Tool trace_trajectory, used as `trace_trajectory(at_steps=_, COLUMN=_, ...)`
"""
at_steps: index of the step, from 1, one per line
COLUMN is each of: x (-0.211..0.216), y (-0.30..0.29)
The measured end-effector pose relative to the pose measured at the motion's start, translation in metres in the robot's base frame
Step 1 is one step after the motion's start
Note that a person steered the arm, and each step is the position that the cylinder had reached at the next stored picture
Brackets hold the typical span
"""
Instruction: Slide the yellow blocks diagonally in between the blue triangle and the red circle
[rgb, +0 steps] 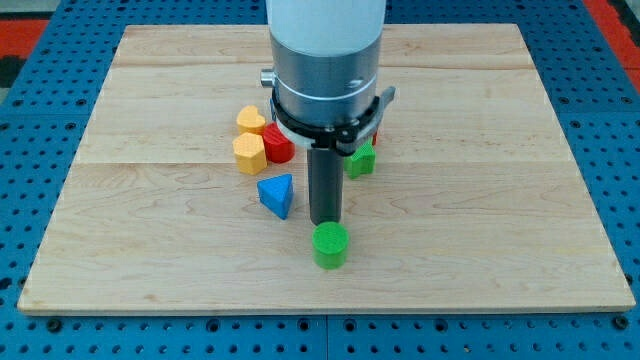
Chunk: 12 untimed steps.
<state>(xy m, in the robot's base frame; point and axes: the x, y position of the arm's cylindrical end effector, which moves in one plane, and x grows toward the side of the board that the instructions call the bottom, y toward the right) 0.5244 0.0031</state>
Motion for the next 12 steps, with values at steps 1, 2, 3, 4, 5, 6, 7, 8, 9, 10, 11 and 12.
trace_trajectory(at_steps=1, x=-0.023, y=-0.04)
trace_trajectory(at_steps=2, x=-0.023, y=-0.09)
trace_trajectory(at_steps=3, x=-0.023, y=-0.147)
trace_trajectory(at_steps=4, x=-0.043, y=-0.197)
trace_trajectory(at_steps=5, x=-0.075, y=-0.197)
trace_trajectory(at_steps=6, x=-0.109, y=-0.191)
trace_trajectory(at_steps=7, x=-0.139, y=-0.19)
trace_trajectory(at_steps=8, x=-0.162, y=-0.165)
trace_trajectory(at_steps=9, x=-0.164, y=-0.118)
trace_trajectory(at_steps=10, x=-0.16, y=-0.093)
trace_trajectory(at_steps=11, x=-0.145, y=-0.093)
trace_trajectory(at_steps=12, x=-0.134, y=-0.093)
